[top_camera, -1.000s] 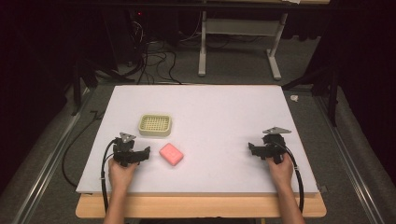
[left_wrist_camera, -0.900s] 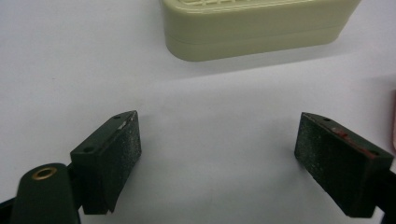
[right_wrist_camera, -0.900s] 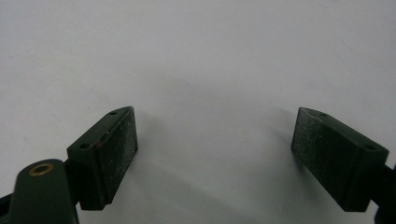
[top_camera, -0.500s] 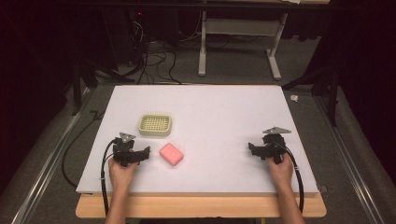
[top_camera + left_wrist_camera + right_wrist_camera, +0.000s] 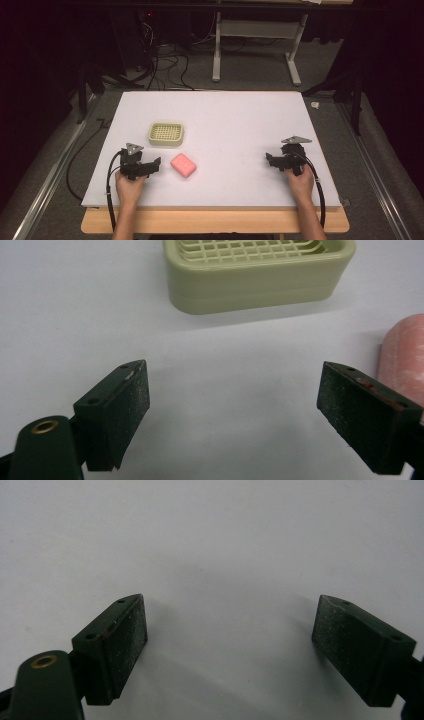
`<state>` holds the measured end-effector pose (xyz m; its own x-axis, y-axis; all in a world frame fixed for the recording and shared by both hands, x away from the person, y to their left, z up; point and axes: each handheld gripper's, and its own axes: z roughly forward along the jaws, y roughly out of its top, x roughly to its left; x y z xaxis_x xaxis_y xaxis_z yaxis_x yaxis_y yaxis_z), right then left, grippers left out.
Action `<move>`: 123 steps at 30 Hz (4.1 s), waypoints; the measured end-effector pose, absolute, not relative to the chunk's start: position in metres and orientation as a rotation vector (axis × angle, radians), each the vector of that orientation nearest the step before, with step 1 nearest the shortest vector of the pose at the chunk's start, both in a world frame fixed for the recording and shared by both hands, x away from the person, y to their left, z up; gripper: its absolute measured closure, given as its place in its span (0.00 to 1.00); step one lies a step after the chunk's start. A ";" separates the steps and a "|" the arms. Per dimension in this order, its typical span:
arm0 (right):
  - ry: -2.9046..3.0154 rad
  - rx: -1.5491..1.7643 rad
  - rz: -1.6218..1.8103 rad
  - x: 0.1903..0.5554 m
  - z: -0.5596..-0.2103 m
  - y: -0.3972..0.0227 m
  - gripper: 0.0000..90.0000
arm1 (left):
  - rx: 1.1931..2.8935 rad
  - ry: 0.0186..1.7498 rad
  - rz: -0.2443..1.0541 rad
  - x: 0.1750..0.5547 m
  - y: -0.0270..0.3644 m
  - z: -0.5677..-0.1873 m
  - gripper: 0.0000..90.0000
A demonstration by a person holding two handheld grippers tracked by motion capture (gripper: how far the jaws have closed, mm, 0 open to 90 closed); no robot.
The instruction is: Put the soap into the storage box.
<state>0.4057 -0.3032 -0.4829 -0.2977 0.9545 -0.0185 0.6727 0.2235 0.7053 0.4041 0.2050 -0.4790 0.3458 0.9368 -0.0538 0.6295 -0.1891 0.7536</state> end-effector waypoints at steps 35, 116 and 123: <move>2.051 1.497 0.831 0.406 -0.483 -0.303 0.17 | 1.940 1.173 0.490 0.376 0.177 -0.452 0.13; 2.051 1.496 0.832 0.405 -0.483 -0.303 0.17 | 2.206 1.012 0.409 0.399 0.102 -0.481 0.15; 2.051 1.496 0.832 0.406 -0.483 -0.303 0.17 | 2.202 1.016 0.410 0.398 0.101 -0.481 0.15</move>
<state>0.4055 -0.3033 -0.4832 -0.2986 0.9542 -0.0176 0.6724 0.2234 0.7057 0.3983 0.1007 -0.4809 0.6475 0.7621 0.0044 0.5519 -0.4729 0.6868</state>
